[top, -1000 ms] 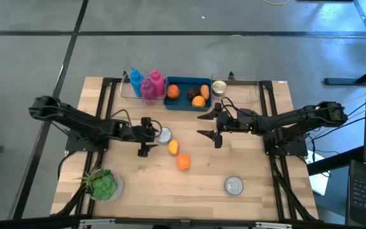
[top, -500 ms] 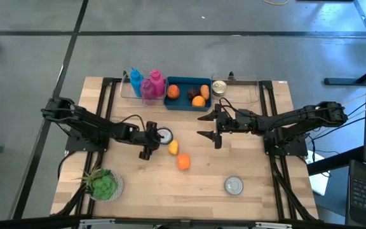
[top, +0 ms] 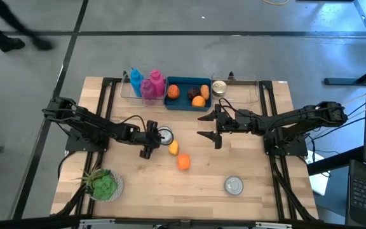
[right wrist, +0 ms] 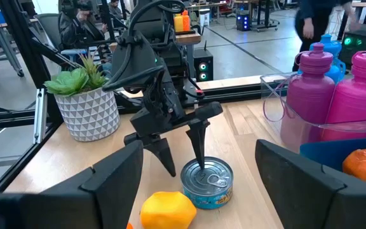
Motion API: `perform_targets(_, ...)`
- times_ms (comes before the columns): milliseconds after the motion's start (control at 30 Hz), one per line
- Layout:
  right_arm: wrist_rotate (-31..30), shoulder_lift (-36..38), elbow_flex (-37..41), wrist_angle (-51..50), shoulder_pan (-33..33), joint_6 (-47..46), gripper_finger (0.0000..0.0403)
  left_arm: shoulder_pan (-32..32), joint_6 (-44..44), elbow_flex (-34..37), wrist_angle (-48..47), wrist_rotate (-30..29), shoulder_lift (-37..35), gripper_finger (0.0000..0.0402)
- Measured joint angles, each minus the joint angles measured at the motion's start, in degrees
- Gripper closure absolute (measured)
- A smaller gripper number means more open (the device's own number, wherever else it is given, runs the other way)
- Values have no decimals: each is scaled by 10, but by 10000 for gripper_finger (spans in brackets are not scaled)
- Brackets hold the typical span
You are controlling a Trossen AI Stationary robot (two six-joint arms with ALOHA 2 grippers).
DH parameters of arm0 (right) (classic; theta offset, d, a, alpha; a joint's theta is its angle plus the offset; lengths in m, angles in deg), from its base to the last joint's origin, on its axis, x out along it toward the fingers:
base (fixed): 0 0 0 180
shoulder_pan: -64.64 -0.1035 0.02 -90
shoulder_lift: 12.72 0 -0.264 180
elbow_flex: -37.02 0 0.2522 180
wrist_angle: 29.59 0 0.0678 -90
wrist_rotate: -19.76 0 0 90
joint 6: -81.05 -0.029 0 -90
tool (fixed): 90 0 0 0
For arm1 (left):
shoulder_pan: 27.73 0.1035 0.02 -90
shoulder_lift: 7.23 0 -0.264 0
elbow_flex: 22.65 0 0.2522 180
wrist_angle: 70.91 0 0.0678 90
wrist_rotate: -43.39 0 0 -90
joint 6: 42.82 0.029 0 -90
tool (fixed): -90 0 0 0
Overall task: Pick & Place Food Item
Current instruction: Stack the yellow blue can on top of the blue pink can in the right transparent bin
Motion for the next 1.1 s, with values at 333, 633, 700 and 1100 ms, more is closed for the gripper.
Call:
perform_targets(333, 0, 0, 0, -3, 0, 2, 101, 0, 1, 0, 4, -8, 0, 235)
perform_targets(633, 0, 0, 0, -4, 0, 1, 101, 0, 0, 0, 6, -8, 0, 296)
perform_targets(700, 0, 0, 0, -4, 0, 1, 101, 0, 0, 0, 10, -8, 0, 314)
perform_targets(1100, 0, 0, 0, -15, 0, 1, 101, 0, -13, 0, 31, -6, 0, 400)
